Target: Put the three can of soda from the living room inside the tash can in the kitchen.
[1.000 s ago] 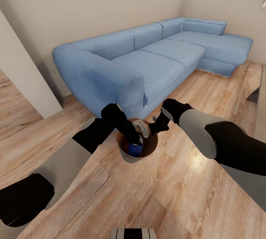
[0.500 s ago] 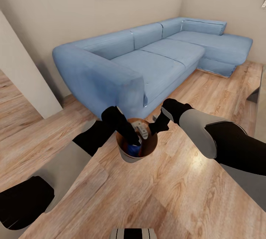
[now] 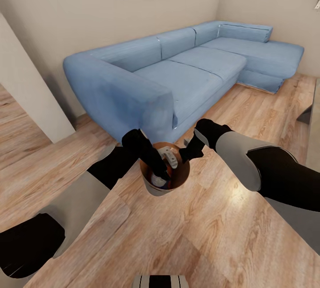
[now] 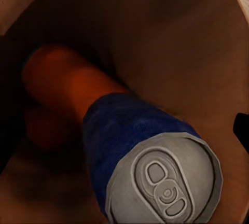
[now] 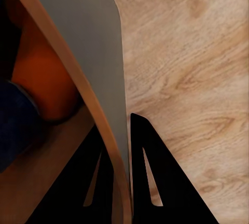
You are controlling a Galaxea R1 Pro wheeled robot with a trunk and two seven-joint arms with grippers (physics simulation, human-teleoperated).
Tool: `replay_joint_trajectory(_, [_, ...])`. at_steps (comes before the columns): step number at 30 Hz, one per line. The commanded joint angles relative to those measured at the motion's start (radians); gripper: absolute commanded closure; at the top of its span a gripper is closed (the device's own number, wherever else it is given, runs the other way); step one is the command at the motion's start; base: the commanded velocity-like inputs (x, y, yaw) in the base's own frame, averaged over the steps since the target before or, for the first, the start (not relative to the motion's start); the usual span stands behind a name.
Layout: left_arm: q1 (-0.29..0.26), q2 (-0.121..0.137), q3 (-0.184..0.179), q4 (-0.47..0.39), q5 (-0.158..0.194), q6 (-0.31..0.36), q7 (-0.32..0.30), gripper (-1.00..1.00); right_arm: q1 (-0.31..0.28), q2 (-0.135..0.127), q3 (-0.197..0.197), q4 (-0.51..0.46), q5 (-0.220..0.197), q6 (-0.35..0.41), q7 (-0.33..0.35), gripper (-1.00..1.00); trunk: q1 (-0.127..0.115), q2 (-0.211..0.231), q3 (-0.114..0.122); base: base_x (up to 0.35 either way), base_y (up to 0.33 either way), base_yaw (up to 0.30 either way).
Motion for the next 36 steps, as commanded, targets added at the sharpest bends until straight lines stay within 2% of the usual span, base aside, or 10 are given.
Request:
replay_joint_trajectory(1, [0.000,0.000,0.000,0.000,0.000,0.000,0.000,-1.00,0.000,0.000,-0.029,0.000,-0.034,0.007,0.005,1.00,0.000,0.000,0.000,0.000,0.000,0.000])
replay_joint_trajectory(10, [0.000,0.008,0.016,-0.098,0.011,0.005,-0.043,-1.00,0.000,-0.003,-0.029,-0.001,-0.034,0.007,0.005,1.00,0.000,0.000,0.000,0.000,0.000,0.000])
replay_joint_trajectory(12, [0.000,0.020,0.064,-0.183,0.013,0.009,-0.105,-1.00,0.000,-0.005,-0.030,-0.001,-0.034,0.007,0.005,1.00,0.000,0.000,0.000,0.000,0.000,0.000])
replay_joint_trajectory(15, [0.000,0.068,0.236,-0.354,0.008,0.023,-0.256,-1.00,0.000,-0.006,-0.029,-0.001,-0.034,0.007,0.005,1.00,0.000,0.000,0.000,0.000,0.000,0.000])
replay_joint_trajectory(18, [0.000,0.179,0.369,-0.446,0.018,0.043,-0.372,-1.00,0.001,-0.009,-0.027,-0.002,-0.034,0.007,0.005,1.00,0.000,0.000,0.000,0.000,0.000,0.000])
replay_joint_trajectory(23, [0.004,0.342,0.550,-0.470,0.054,0.039,-0.372,-1.00,0.003,-0.023,-0.027,-0.002,-0.034,0.007,0.005,1.00,0.000,0.000,0.000,0.000,0.000,0.000])
replay_joint_trajectory(25, [0.063,0.392,0.680,-0.466,0.057,0.025,-0.372,-1.00,0.004,-0.049,-0.028,-0.003,-0.035,0.007,0.005,1.00,0.000,0.000,0.000,0.000,0.000,0.000])
replay_joint_trajectory(29, [0.182,0.411,0.895,-0.453,0.057,-0.060,-0.337,-1.00,0.005,-0.091,-0.028,-0.003,-0.035,0.007,0.005,1.00,0.000,0.000,0.000,0.000,0.000,0.000])
replay_joint_trajectory(31, [0.278,0.389,1.053,-0.351,0.060,-0.164,-0.188,-1.00,0.007,-0.143,-0.026,-0.004,-0.034,0.007,0.005,1.00,0.000,0.000,0.000,0.000,0.000,0.000])
replay_joint_trajectory(36, [0.392,0.304,1.269,-0.118,0.088,-0.483,0.127,-1.00,0.024,-0.278,-0.024,-0.004,-0.033,0.007,0.009,1.00,0.000,0.000,0.000,0.000,0.000,0.000])
